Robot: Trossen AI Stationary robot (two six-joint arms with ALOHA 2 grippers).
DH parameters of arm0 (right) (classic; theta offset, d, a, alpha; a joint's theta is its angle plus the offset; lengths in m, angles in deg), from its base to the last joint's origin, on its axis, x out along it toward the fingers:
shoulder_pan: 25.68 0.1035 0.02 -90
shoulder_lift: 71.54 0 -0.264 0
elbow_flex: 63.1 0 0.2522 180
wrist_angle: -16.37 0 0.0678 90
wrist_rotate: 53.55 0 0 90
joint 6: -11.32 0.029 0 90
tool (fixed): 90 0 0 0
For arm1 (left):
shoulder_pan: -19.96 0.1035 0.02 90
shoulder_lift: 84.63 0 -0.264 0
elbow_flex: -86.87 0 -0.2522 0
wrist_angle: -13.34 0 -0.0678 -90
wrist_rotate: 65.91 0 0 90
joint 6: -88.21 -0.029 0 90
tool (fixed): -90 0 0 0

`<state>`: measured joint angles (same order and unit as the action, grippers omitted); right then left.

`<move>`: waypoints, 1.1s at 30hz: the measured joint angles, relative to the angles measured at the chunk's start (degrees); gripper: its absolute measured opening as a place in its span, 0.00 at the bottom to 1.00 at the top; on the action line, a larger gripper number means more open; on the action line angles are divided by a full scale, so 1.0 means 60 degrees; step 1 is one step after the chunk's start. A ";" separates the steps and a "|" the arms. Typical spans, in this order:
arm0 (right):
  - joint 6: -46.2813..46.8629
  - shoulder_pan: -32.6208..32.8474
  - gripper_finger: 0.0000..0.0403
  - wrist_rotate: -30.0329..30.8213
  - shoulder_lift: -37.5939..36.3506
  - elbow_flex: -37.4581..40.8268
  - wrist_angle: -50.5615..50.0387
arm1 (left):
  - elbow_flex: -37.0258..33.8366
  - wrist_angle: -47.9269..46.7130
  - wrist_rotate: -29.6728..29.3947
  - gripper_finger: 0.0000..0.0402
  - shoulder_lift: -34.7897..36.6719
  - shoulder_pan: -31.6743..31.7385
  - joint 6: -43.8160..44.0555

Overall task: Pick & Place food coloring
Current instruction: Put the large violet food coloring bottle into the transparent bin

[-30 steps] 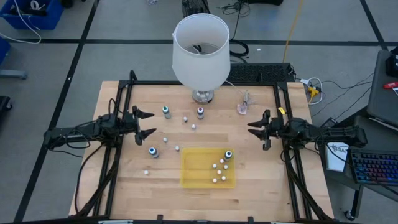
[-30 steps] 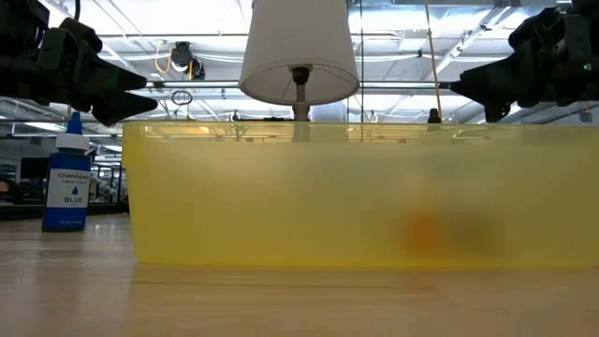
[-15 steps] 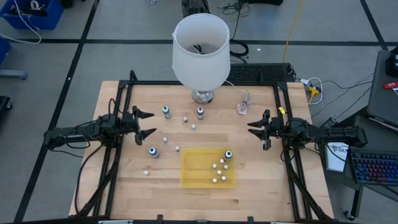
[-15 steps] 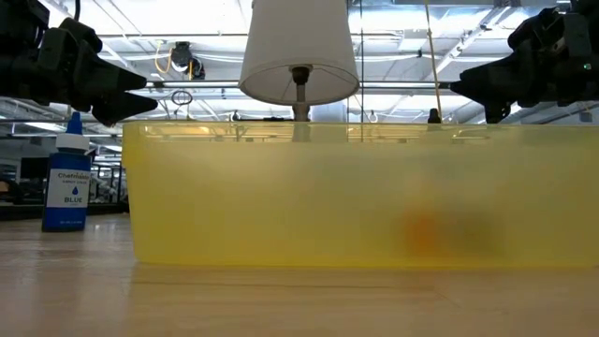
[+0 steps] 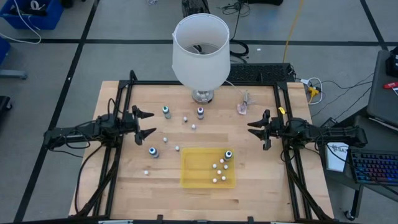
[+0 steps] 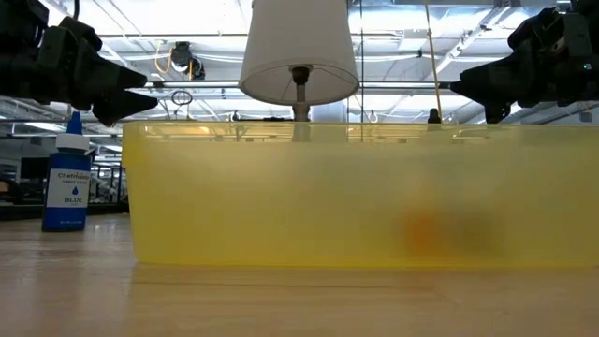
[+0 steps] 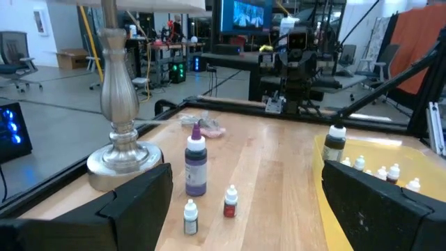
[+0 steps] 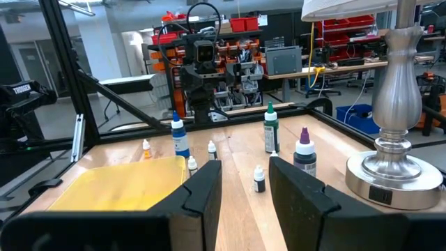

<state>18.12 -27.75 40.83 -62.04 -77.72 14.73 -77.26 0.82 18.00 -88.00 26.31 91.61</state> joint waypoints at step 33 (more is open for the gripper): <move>0.0004 0.0001 0.28 0.0004 0.0004 0.0000 0.0000 | 0.6326 -0.3166 -0.1758 0.91 -0.7752 0.0361 0.1927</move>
<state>18.15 -27.74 40.86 -62.02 -77.72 14.73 -39.31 -18.17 7.46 -134.51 28.48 103.17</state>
